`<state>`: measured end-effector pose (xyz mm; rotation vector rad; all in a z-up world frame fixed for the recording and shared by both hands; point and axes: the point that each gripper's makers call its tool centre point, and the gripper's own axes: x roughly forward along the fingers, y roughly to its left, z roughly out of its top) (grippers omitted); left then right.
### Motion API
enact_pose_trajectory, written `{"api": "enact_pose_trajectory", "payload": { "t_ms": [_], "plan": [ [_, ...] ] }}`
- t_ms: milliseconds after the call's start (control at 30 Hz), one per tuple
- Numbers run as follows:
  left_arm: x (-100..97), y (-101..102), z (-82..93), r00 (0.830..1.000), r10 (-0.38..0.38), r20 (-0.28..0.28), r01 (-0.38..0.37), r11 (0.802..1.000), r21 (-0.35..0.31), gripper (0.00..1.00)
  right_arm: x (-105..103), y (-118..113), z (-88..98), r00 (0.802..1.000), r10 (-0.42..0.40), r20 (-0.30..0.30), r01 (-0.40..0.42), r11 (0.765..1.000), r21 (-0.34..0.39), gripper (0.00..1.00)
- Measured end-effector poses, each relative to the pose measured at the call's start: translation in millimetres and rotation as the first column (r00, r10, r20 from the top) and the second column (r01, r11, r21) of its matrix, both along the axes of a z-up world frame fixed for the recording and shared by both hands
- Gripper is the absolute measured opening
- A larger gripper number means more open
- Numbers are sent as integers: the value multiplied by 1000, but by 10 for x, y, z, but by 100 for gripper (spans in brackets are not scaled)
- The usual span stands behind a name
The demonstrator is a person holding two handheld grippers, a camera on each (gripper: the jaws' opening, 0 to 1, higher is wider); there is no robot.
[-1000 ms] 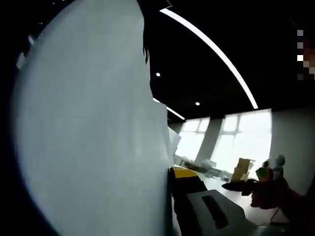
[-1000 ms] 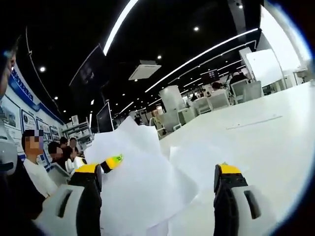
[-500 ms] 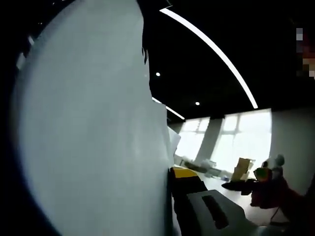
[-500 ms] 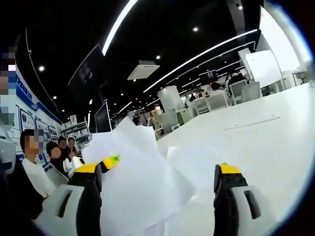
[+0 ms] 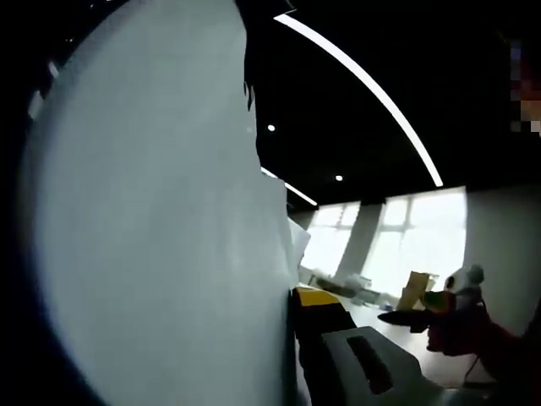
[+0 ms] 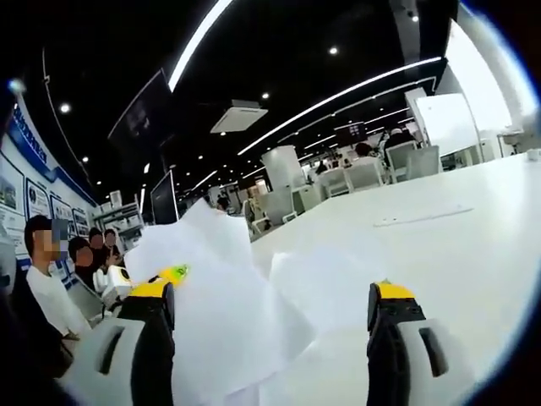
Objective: Organize the stack of printing papers by aligning and flattening the scattered papers on the table
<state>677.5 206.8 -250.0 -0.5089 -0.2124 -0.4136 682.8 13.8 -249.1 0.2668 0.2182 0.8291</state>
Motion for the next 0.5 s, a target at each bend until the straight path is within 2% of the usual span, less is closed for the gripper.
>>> {"api": "enact_pose_trajectory", "payload": {
  "t_ms": [500],
  "plan": [
    [0,-1,-1,1000,-1,-2,1,1000,2,8,215,-113,100,998,-47,31,48,998,-33,90]
  ]
}}
